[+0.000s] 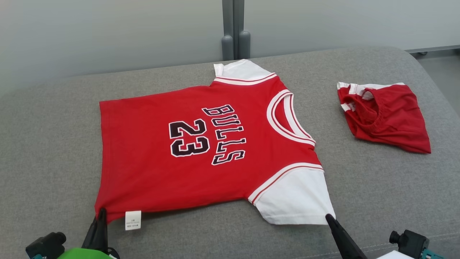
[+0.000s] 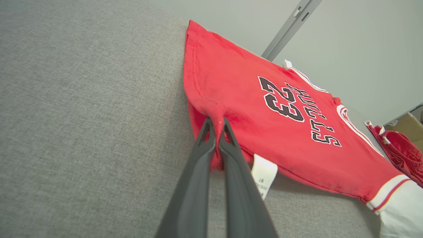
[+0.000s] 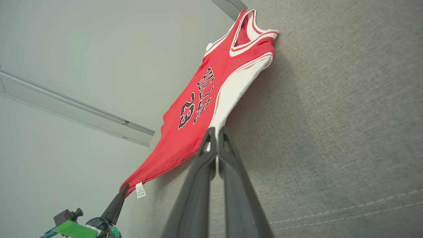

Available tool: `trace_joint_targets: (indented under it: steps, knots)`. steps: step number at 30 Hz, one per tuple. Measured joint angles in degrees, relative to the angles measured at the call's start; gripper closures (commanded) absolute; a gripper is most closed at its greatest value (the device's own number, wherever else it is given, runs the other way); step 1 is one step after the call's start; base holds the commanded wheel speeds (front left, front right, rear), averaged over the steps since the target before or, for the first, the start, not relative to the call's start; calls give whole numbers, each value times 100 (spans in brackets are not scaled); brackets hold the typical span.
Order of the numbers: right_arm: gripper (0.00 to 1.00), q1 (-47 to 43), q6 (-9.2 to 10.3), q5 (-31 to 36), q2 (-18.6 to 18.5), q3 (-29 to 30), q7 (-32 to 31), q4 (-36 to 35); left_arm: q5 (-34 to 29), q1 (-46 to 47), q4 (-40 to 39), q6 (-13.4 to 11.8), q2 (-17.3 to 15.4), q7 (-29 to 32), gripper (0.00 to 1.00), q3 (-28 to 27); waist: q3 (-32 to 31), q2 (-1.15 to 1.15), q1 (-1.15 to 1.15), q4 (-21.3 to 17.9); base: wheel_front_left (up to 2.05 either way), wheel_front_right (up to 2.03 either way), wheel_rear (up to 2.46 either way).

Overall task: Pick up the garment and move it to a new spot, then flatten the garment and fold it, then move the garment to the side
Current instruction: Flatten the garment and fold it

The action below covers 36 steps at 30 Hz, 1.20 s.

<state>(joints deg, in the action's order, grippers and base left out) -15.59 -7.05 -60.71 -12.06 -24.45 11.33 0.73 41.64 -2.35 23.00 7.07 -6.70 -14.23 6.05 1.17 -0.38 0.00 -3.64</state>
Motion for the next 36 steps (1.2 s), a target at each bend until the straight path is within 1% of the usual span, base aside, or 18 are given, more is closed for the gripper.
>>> trace_joint_targets:
  steps: [9,16,20,21,22,23,24,25,26,27,28,30,36]
  knots:
    - [100,-43,0,-83,-71,-82,-105,109,3,-14,41,5,-101,0,100,-13,11,0,0,29,0,0,0]
    - [100,-23,10,-54,-218,35,-105,761,-1,-14,299,5,-34,5,100,157,-5,0,0,39,0,0,0]
    - [100,58,14,76,-169,-5,-105,1080,-10,-13,450,5,0,7,100,179,-17,0,0,41,0,0,0]
    - [98,112,15,79,-131,-12,-105,1147,-25,-12,470,5,2,7,98,193,-20,0,0,41,0,0,0]
    - [84,163,16,79,-83,-16,-104,1196,-41,-11,497,5,4,9,93,208,-22,0,0,41,0,0,0]
    - [73,218,16,80,-35,-25,-104,1251,-55,-10,535,5,9,10,85,222,-24,0,0,42,0,0,0]
    - [57,255,16,88,-5,-32,-103,1291,-57,-10,580,5,13,30,70,237,-26,0,0,44,0,0,0]
    - [52,255,16,88,-5,-32,-103,1291,-57,-10,580,5,13,30,63,237,-26,0,0,44,0,0,0]
    - [21,284,16,101,18,-38,-102,1339,-57,-10,626,4,14,66,45,254,-27,0,0,47,0,0,0]
    - [6,309,19,113,32,-45,-100,1405,-58,-10,653,-1,16,68,14,268,-28,0,0,50,0,0,0]
    - [0,343,55,129,65,-52,-96,1523,-59,-10,734,-12,18,109,0,268,-28,0,0,60,0,0,0]
    - [0,344,55,127,108,-53,-93,1641,-58,-10,823,-57,21,118,0,258,-27,0,0,70,0,0,0]
    - [0,344,53,127,96,-40,-51,1906,-58,-10,962,-62,4,167,0,242,-31,0,0,97,0,0,0]
